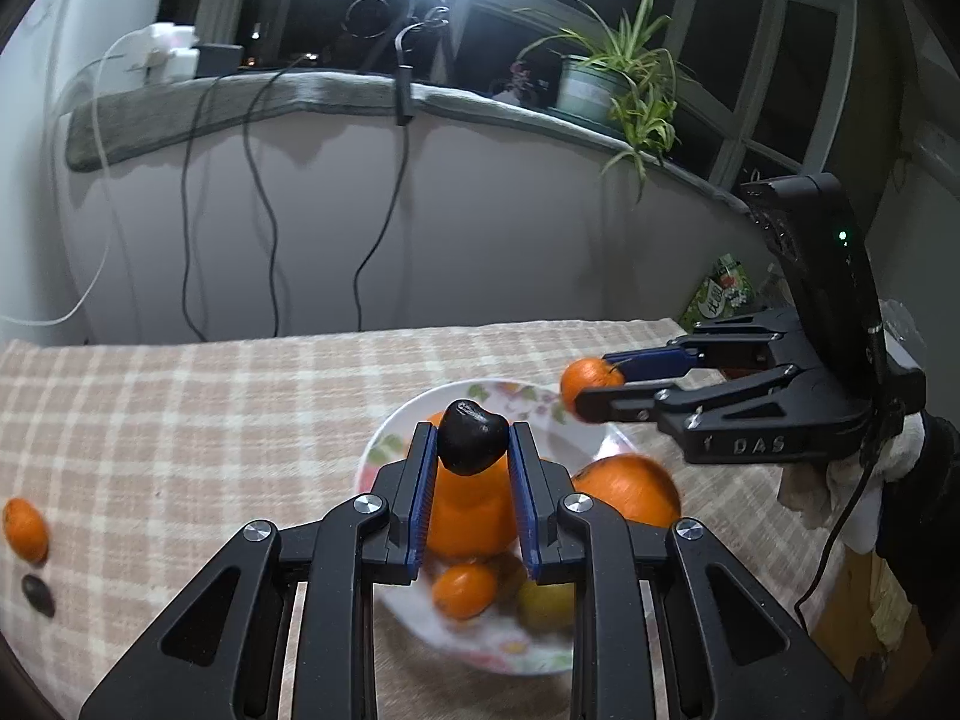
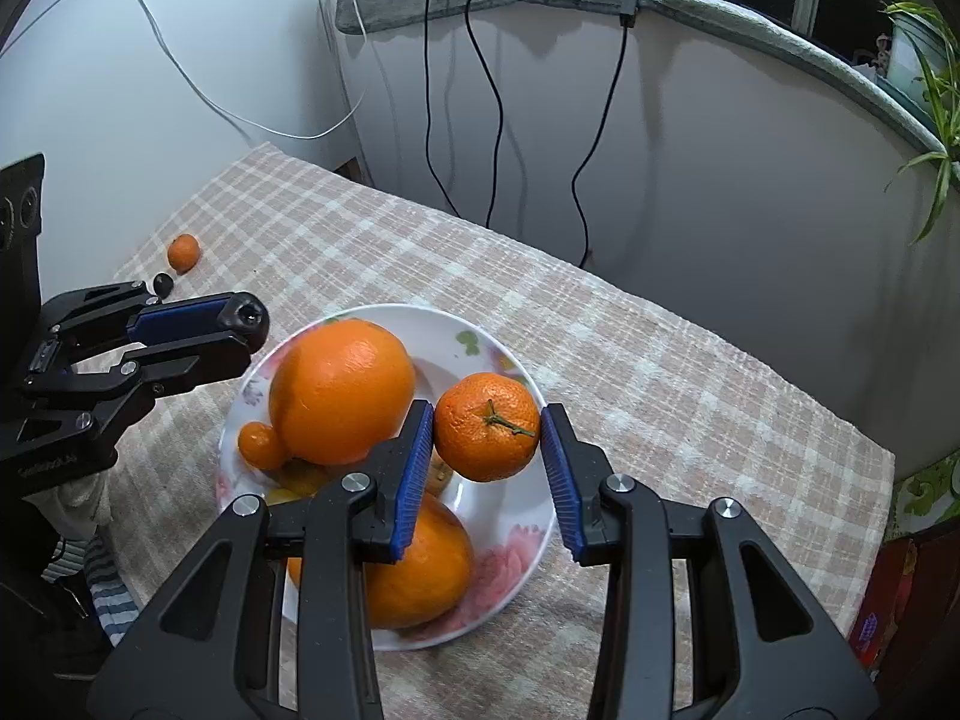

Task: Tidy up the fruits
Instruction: 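Carry the plum in the left tool and mandarin in the right tool over the plate, then open the right tool then the left tool to drop mandarin and plum on the plate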

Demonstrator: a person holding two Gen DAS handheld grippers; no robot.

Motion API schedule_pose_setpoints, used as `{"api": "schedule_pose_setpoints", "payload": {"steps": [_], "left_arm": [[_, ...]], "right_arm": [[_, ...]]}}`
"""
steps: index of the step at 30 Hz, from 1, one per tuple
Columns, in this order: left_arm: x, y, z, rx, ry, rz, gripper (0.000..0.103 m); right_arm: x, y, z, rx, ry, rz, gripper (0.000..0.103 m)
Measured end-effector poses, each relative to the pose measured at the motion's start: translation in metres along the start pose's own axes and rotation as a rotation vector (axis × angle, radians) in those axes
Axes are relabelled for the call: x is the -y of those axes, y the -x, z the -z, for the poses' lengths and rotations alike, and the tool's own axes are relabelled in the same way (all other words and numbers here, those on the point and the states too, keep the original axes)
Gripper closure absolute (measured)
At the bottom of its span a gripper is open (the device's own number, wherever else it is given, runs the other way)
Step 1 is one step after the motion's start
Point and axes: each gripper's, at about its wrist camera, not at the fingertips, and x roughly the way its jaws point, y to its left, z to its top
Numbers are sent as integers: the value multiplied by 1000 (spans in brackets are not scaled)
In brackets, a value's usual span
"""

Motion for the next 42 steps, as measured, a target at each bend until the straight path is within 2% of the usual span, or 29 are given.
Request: {"api": "schedule_pose_setpoints", "payload": {"steps": [8,23,36,38,39,40,42], "left_arm": [[20,-18,-7,-18,-43,32,81],[32,-38,-11,-55,-75,37,81],[31,-39,-10,-58,-77,29,79],[30,-39,-10,-58,-75,27,77],[30,-39,-10,-57,-76,27,72],[30,-39,-10,-56,-76,27,71],[30,-39,-10,-55,-78,29,70]], "right_arm": [[9,-3,7,-4,-29,-19,65],[20,-12,12,-9,-83,-75,65],[19,-15,12,-14,-77,-64,64],[19,-15,12,-17,-76,-64,64],[19,-15,12,-16,-76,-66,64],[19,-15,12,-16,-76,-67,62],[19,-13,12,-9,-72,-61,51]]}}
